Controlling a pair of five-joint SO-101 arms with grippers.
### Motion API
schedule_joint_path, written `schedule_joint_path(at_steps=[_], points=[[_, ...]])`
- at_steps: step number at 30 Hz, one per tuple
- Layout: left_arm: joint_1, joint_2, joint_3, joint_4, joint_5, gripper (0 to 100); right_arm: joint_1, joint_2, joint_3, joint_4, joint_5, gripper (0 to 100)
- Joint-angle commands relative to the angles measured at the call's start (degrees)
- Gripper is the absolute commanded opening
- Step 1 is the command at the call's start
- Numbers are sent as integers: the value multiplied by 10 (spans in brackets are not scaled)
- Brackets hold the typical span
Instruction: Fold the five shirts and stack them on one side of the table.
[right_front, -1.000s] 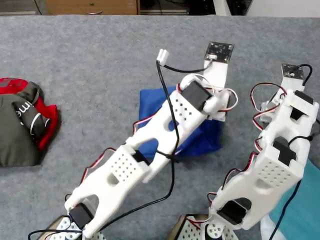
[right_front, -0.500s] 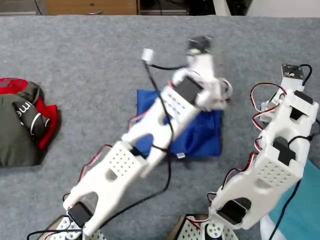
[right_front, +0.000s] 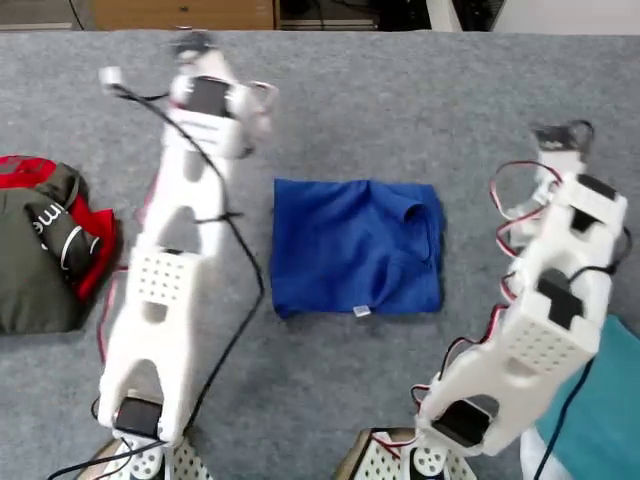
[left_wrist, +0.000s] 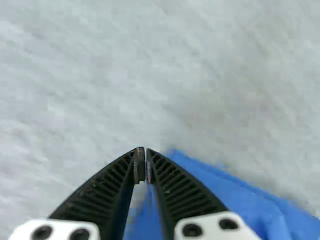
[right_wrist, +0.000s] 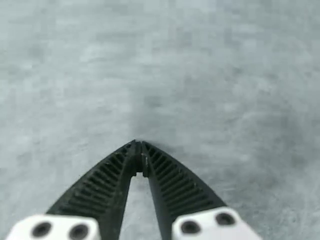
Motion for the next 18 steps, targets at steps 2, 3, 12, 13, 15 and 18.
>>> schedule_joint_path(at_steps=[2,3,12,13,15,18], points=[[-47,-70,62,9,-106,19,-122,-136,-4,152,69,5],[-52,-95,91,9,-132,19,-148,-155,-4,182,73,5],[-35,-386,549,-16,-185,19,-326,-199,-7,258,52,5],[-33,-412,594,-46,-185,19,-338,-196,-9,248,46,5],[-34,-453,688,-135,-184,19,-352,-175,-19,229,39,5],[-36,-487,841,-295,-182,19,-347,-104,-58,205,16,5]])
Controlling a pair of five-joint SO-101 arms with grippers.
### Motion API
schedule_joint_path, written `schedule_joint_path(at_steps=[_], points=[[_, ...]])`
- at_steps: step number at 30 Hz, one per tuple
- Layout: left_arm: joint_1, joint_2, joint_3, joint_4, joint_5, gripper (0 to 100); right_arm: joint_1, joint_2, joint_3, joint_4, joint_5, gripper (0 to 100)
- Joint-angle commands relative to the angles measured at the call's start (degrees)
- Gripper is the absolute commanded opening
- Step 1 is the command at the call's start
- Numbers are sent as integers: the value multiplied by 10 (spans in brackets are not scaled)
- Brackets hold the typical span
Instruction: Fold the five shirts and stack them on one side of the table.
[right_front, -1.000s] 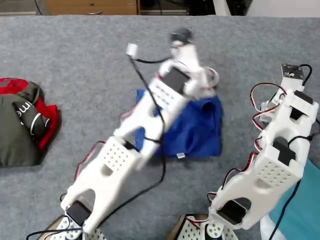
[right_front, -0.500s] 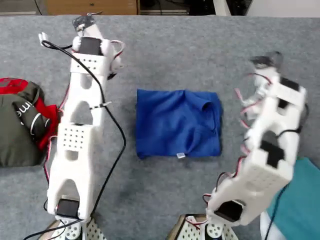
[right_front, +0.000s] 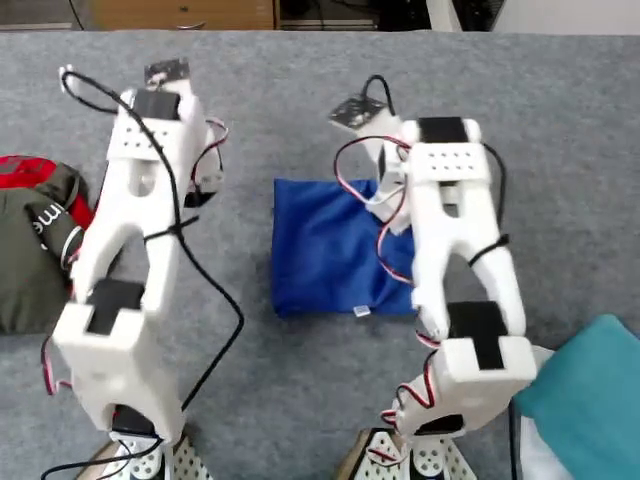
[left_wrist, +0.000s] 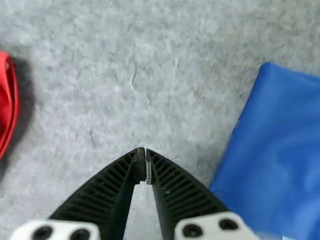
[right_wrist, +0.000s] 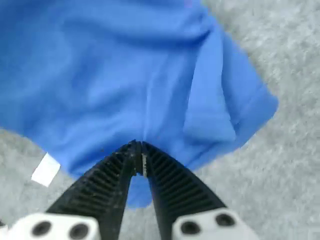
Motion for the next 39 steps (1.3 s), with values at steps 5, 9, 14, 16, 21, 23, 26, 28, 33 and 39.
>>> schedule_joint_path(at_steps=[5,9,14,16,21,23,26,28,33,39], points=[[6,-70,351,-418,-1,19,36,198,-196,-57,-42,5],[9,-101,360,-418,-1,19,65,330,-380,-39,-42,5],[10,-101,364,-422,-1,19,99,462,-617,19,-41,5],[10,-101,363,-422,-1,19,106,506,-701,48,-40,5],[11,-101,362,-422,-1,19,87,562,-887,130,-11,5],[11,-101,362,-422,-2,19,64,561,-944,173,2,5],[11,-101,363,-422,-3,19,44,527,-927,184,-2,5],[11,-101,363,-423,-3,19,42,488,-885,184,-21,5],[11,-101,363,-423,-4,19,39,347,-697,184,-36,5],[11,-101,364,-423,-4,19,39,153,-417,180,-33,5]])
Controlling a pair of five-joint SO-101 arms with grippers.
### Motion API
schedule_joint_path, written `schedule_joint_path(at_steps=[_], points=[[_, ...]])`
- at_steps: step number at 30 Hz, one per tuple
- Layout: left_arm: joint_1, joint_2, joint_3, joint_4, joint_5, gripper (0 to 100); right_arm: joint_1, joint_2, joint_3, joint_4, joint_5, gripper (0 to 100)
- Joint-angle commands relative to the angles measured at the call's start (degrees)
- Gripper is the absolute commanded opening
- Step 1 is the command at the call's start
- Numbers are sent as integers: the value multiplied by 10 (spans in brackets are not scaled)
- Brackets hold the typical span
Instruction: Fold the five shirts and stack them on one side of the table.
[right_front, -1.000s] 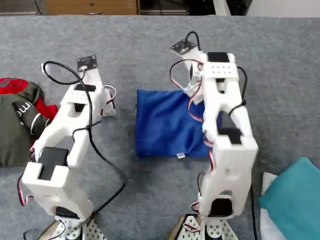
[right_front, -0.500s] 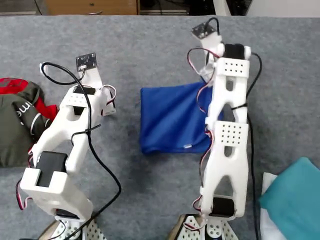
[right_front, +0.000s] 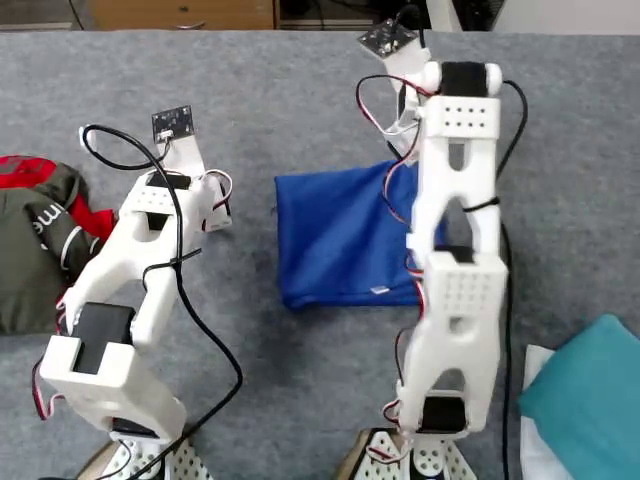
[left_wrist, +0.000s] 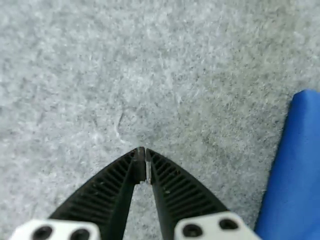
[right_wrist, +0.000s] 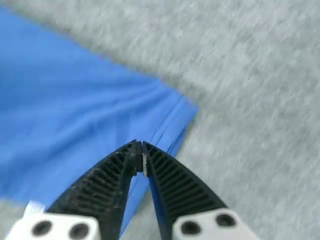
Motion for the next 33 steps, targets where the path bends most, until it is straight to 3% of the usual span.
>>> schedule_joint_path(at_steps=[1,9,21,27,33], points=[[5,-28,-3,-8,-4,19,-10,-144,171,7,-2,5],[5,-28,-3,-8,-4,19,-2,-199,464,-120,18,5],[5,-28,-4,-8,-4,19,79,-209,646,-189,43,5],[5,-28,-4,-8,-4,19,83,-238,691,-244,52,5],[6,-32,-5,-8,-1,19,82,-242,587,-239,54,5]])
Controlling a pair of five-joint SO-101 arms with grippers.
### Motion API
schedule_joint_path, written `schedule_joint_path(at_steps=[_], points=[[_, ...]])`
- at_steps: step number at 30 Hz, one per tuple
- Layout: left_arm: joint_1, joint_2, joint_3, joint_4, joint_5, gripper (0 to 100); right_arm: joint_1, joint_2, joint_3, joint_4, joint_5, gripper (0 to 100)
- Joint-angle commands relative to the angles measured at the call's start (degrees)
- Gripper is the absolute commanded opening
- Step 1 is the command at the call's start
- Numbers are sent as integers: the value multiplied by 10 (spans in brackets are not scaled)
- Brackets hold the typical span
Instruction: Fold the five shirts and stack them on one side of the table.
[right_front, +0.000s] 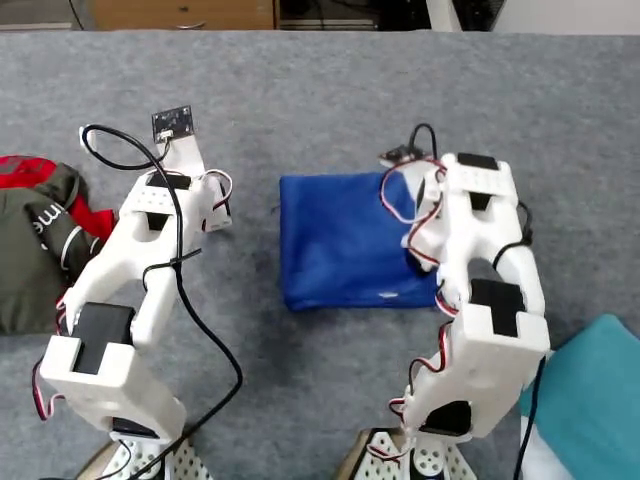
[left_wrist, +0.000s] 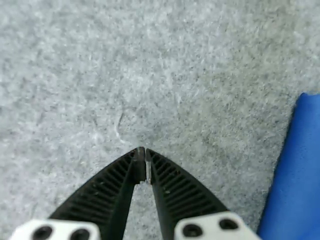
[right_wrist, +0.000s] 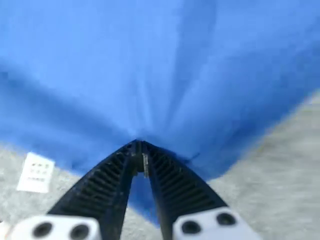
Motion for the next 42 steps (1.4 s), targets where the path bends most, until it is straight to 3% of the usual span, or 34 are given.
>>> schedule_joint_path(at_steps=[1,8,13,21,26,33,42], points=[[13,-33,-7,-8,-1,19,8,-38,-90,23,6,5],[113,-28,-128,68,53,19,28,-41,-262,178,4,5],[156,-4,-216,71,69,19,55,-53,-252,237,4,5],[177,162,-361,74,92,19,51,-139,69,8,-21,5],[174,279,-443,102,91,19,57,-80,139,-107,-32,5],[142,370,-607,207,91,19,101,2,34,-38,-34,5],[138,384,-735,319,89,19,89,-149,1,80,-36,5]])
